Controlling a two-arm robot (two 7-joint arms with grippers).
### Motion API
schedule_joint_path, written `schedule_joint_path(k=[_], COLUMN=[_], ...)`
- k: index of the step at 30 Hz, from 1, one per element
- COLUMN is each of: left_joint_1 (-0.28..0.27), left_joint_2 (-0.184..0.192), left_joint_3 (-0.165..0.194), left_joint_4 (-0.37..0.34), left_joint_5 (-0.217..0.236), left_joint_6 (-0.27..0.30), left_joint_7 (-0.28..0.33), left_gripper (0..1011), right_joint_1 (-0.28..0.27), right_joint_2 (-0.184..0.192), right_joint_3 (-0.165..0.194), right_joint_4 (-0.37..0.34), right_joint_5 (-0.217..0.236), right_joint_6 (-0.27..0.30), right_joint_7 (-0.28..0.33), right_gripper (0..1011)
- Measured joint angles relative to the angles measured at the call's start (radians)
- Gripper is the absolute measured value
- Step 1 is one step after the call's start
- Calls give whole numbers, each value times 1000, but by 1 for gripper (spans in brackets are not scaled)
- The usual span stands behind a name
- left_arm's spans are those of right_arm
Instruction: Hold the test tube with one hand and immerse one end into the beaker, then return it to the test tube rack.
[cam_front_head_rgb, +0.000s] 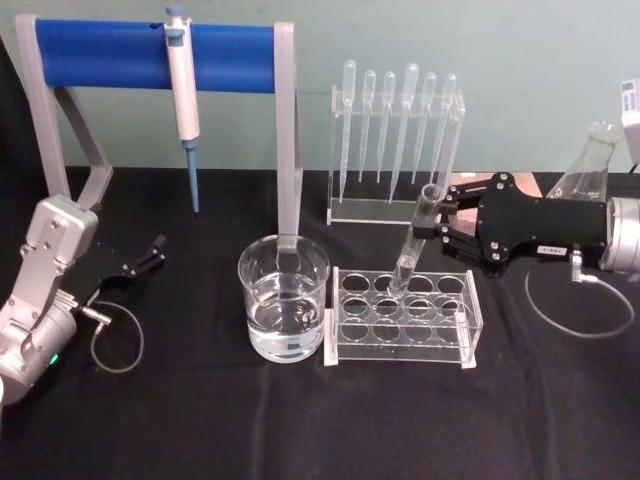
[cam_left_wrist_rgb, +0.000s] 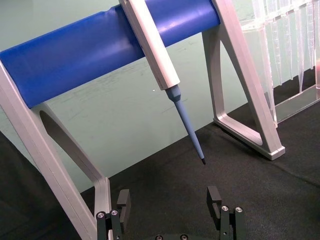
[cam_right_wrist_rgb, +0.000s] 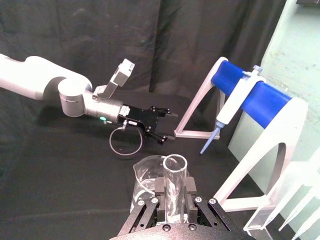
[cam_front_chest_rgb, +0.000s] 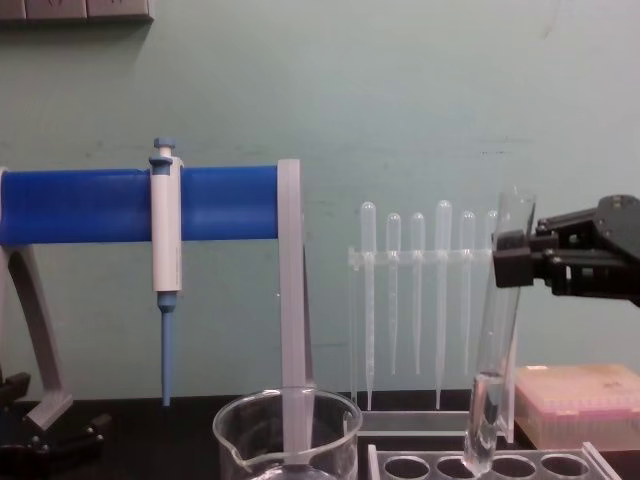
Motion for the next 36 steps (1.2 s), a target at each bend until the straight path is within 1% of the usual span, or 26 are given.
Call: schedule_joint_path(k=[21, 28, 36], left_joint_1=[0, 0, 0], left_joint_2=[0, 0, 0], left_joint_3=[0, 0, 0], left_joint_4=[0, 0, 0], left_joint_5=[0, 0, 0], left_joint_6=[0, 0, 0], left_joint_7=[0, 0, 0], left_gripper=[1000, 1000, 1000], right_joint_1=[-23, -34, -43], right_joint_2=[-29, -48, -63], right_joint_3=[-8, -20, -23], right_joint_4=[37, 70, 100], right_joint_5=[-1, -29, -44], right_joint_6=[-19, -43, -64], right_joint_7=[13, 10, 7], right_gripper=[233, 233, 233])
